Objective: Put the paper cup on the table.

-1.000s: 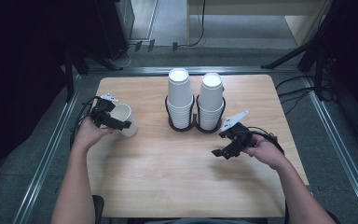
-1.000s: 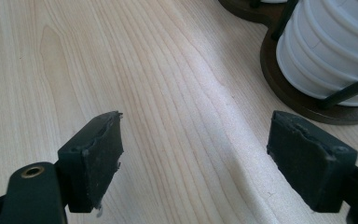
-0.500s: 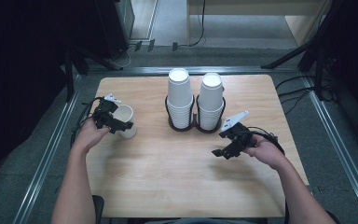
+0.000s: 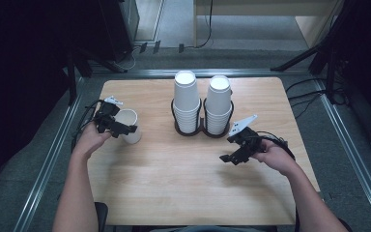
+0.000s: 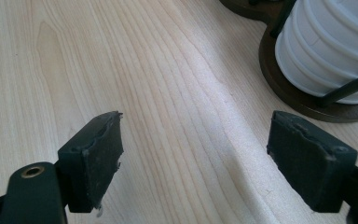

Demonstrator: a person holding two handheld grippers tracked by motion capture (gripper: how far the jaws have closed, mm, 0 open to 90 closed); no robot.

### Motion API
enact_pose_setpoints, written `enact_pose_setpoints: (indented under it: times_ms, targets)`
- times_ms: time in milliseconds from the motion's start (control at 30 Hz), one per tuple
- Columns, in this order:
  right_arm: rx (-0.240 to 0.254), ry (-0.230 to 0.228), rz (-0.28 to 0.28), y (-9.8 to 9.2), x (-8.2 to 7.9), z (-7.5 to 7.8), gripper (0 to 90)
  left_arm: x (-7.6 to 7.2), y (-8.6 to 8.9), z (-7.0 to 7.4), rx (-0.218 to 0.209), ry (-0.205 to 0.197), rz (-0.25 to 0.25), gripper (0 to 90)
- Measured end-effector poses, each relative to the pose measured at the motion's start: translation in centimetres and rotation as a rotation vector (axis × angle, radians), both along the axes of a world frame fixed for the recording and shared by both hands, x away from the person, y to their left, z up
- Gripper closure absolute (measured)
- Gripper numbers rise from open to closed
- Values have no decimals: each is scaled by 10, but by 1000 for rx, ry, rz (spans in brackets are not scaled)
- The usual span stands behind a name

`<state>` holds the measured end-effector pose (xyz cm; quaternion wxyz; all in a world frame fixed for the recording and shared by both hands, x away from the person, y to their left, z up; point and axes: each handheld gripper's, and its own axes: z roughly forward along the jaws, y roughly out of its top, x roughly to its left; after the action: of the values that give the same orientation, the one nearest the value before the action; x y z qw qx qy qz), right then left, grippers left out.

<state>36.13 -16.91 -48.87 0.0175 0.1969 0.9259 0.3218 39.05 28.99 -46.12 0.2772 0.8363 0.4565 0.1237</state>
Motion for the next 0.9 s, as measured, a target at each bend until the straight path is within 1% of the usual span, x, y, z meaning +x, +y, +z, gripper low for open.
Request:
enact_pose_setpoints:
  times_ms: [33, 100, 200, 300, 367, 567, 633, 667, 700, 733, 900]
  targets:
    - [-1, 0, 0, 0, 0, 0, 181, 0, 0, 2, 6, 0, 4, 0]
    - [-14, -3, 0, 0, 0, -1, 181, -2, 1, 7, -15, -8, 0, 0]
    - [-29, -5, 5, 1, 0, -3, 180, -3, 0, 12, -18, -11, -6, 0]
    - [-23, -2, 5, 1, 0, -2, 180, -5, 0, 17, -4, -17, -12, 0]
    - [-23, -1, 4, 1, 0, -2, 181, -6, 1, 22, -13, -27, -10, 0]
    - [-27, -2, 7, 1, 0, -3, 181, -8, 5, 30, -14, -51, 4, 0]
    - [-26, 0, 8, 1, -1, -3, 181, -9, 6, 32, -20, -55, 8, 0]
    - [-26, 0, 10, 1, -1, -3, 180, -11, 8, 36, -27, -56, 8, 0]
    - [-27, 1, 9, 1, 0, -3, 181, -11, 8, 37, -23, -65, 10, 0]
    - [-27, 1, 8, 1, 0, -3, 180, -11, 8, 37, -23, -65, 10, 0]
    - [-27, -2, 10, 1, 0, -3, 180, -16, 8, 49, -41, -73, 10, 0]
